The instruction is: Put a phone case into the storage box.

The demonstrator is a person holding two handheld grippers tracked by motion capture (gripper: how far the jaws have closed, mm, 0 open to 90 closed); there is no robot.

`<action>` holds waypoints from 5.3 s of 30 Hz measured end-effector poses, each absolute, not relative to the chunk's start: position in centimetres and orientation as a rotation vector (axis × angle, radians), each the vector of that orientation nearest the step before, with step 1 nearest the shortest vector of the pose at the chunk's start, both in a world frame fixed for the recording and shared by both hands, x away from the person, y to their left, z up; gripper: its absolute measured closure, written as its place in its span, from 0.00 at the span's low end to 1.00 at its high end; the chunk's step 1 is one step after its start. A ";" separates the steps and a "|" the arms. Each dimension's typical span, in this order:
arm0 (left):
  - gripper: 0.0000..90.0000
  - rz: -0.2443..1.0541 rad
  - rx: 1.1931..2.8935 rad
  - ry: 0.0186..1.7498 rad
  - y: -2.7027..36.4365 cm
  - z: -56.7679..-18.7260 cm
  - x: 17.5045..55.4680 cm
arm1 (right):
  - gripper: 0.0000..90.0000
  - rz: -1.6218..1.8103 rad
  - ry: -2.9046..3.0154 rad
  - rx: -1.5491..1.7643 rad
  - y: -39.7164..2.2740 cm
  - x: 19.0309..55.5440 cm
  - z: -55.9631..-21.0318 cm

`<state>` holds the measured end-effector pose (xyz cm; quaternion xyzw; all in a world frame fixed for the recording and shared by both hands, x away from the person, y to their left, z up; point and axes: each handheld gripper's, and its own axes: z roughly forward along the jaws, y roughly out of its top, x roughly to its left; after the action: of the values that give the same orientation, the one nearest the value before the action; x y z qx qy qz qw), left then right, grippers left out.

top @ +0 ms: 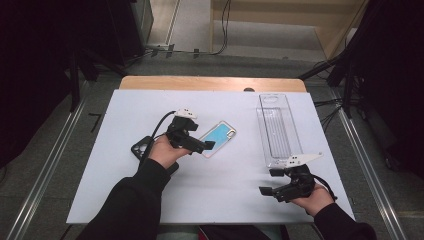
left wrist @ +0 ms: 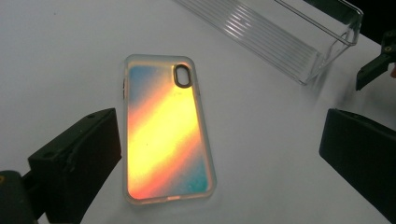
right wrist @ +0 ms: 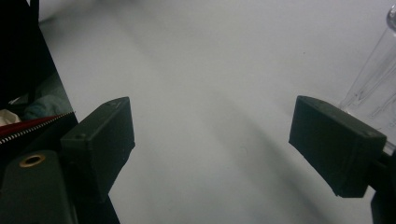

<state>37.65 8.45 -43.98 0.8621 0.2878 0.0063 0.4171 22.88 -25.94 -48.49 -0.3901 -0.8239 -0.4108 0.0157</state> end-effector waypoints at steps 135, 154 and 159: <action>0.19 0.193 2.213 0.756 6.7 -44.3 35.5 | 0.14 -1.303 -2.581 -1.225 -25.6 22.9 -47.9; 0.19 0.232 2.173 0.789 8.9 -44.0 31.5 | 0.14 -1.335 -2.580 -1.223 -23.5 22.9 -46.5; 0.19 0.247 2.140 0.814 9.1 -44.4 30.7 | 0.14 -1.353 -2.553 -1.240 -22.8 23.2 -46.1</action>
<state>30.74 9.11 -44.41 0.8488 0.3229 0.0981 0.4070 23.20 -22.80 -46.13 -0.3943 -0.8120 -0.4304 -0.0012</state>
